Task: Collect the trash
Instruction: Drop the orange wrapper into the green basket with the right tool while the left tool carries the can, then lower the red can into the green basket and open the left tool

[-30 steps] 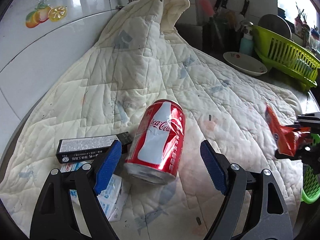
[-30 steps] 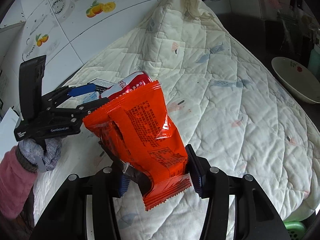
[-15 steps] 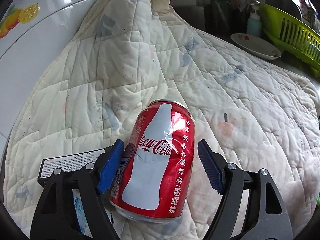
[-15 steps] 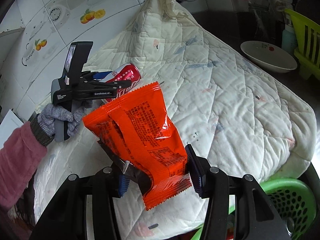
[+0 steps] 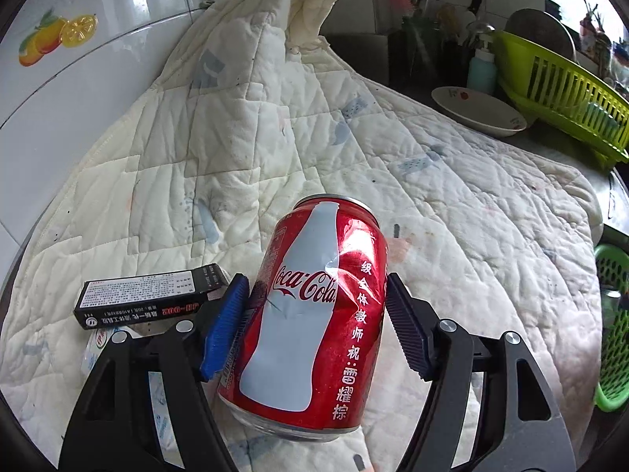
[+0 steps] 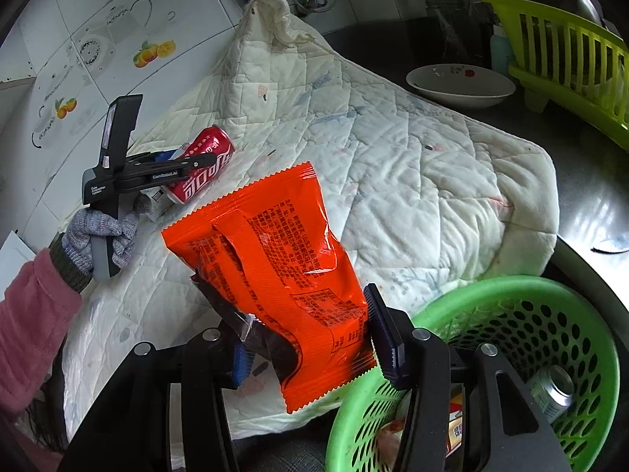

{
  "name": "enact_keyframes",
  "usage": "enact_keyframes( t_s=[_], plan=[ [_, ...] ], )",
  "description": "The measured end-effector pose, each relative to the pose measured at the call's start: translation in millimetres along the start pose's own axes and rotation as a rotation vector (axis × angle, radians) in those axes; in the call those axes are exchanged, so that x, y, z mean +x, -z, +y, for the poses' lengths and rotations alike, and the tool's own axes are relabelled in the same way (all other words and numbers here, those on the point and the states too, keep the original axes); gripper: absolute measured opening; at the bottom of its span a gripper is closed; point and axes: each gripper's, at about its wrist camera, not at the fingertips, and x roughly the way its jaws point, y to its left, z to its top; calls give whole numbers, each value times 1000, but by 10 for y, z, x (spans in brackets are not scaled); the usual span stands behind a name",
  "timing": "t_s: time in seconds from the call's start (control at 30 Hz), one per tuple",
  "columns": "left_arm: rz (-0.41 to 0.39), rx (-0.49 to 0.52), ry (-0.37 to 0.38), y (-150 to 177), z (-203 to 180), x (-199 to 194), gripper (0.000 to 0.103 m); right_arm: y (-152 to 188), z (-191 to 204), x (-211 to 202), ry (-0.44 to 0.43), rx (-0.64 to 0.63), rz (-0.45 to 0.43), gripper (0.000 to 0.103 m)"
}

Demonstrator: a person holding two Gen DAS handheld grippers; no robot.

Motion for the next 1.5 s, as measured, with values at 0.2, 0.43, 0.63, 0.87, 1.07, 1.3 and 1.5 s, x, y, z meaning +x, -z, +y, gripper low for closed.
enact_keyframes(
  t_s=[0.2, 0.43, 0.63, 0.87, 1.07, 1.3, 1.5],
  plan=[
    [-34, 4, 36, 112, -185, -337, 69, 216, -100, -184, 23, 43, -12, 49],
    [-69, 6, 61, 243, -396, -734, 69, 442, -227, -474, 69, 90, -39, 49],
    [-100, 8, 109, 344, -616, -1057, 69, 606, -417, -734, 144, 140, -51, 49],
    [-135, 40, 194, 445, -990, -1360, 69, 790, -765, -957, 260, 235, -48, 55],
    [-160, 87, 260, 463, -1361, -1536, 69, 1003, -932, -1082, 297, 299, -33, 74],
    [-158, 128, 320, 446, -1787, -1553, 69, 1199, -939, -1263, 291, 317, -53, 85],
    [-137, 153, 374, 441, -2137, -1477, 69, 1327, -892, -1438, 285, 320, -83, 86]
  ],
)
